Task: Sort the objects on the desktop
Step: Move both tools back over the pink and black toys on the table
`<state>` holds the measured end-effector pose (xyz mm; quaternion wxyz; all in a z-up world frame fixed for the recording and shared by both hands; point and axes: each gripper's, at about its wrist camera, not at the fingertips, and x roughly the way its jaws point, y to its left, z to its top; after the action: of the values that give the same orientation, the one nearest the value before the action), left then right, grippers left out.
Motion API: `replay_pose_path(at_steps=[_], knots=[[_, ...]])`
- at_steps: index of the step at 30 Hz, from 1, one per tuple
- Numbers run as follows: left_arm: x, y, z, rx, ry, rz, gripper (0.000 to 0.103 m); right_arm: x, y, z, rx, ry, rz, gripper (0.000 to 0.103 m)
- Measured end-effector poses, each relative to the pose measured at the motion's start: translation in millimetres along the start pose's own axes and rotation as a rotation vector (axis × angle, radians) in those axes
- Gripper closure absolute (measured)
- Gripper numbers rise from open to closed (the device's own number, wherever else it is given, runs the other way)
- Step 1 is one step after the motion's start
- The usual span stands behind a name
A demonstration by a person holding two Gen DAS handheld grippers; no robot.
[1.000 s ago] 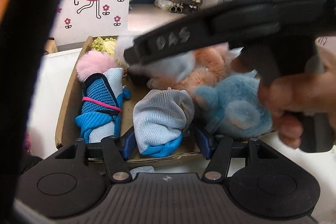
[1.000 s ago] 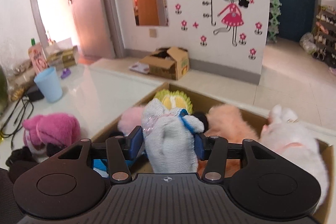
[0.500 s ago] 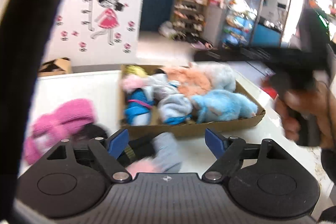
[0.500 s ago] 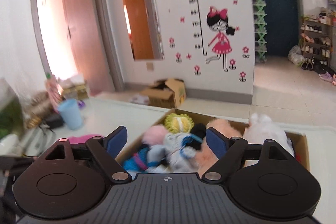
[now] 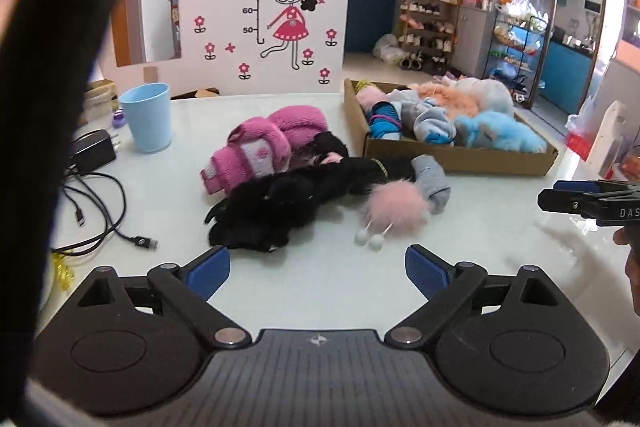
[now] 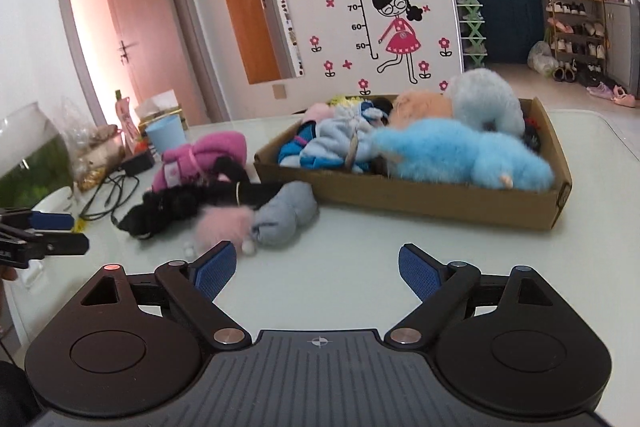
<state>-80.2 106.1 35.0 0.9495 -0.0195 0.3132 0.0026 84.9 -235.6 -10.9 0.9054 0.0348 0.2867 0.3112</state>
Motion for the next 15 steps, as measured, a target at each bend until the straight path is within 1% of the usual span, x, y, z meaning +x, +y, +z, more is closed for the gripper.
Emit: replay_pose_path(at_steps=[3,5,9,12,15], knots=[[-4,4,0,0.000,-0.023,0.001,0.003,1,7,-8,0.008,-0.018,0.006,0.011],[-4,8,3,-0.008,-0.040,0.003,0.001,6,12,-9,0.001,-0.011,0.009,0.012],[13,21,12,-0.050,-0.048,-0.017,0.001,11,25,-5,-0.040,-0.025,0.021,0.012],[29,36,23,-0.120,-0.030,-0.057,0.001,19,30,3,-0.076,-0.035,0.023,0.012],[47,55,34,-0.241,0.004,-0.114,0.001,33,36,12,-0.099,-0.037,0.034,0.012]])
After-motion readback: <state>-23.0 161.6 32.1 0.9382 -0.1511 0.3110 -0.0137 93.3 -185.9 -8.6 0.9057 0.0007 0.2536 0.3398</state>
